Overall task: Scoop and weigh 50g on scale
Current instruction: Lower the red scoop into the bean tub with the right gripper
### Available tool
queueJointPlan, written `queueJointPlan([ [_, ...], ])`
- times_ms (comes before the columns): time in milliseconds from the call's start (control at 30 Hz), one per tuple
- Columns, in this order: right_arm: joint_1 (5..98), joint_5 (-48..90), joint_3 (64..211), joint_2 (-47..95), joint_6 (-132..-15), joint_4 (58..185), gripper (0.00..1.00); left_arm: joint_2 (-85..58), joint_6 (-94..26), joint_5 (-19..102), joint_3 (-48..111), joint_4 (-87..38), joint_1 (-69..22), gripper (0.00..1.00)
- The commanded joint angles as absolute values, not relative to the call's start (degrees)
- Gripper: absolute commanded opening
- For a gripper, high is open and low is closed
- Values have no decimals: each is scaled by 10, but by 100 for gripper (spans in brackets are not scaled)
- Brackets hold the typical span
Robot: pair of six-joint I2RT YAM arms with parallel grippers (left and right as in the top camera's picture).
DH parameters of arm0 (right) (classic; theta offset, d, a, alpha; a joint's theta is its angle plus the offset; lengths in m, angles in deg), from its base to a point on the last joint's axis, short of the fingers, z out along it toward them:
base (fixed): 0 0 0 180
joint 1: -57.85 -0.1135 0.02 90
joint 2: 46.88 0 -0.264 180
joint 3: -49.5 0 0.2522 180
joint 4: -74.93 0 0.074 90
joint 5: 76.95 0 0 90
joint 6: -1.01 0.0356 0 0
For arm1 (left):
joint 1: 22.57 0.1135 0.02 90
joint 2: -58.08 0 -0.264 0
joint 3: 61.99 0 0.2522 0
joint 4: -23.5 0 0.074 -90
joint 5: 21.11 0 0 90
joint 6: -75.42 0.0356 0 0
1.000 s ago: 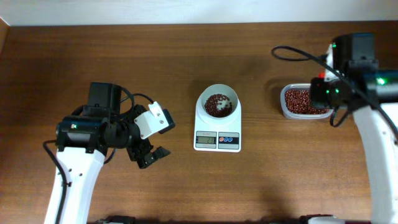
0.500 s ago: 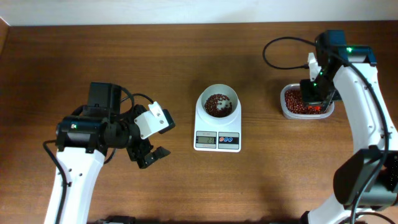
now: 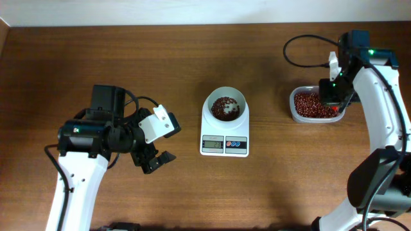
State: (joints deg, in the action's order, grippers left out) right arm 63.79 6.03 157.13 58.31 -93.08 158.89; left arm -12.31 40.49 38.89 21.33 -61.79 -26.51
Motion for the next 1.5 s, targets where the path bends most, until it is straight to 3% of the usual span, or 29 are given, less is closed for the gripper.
queueJointPlan([
  [0,640,61,1544,586,-933,1576,4,-122,402,387,223,-619,-262,99],
  [833,669,50,1512,596,-931,1529,4,-122,402,387,223,-619,-262,99],
  [1467,668,165,1512,604,-933,1527,4,-122,402,387,223,-619,-262,99],
])
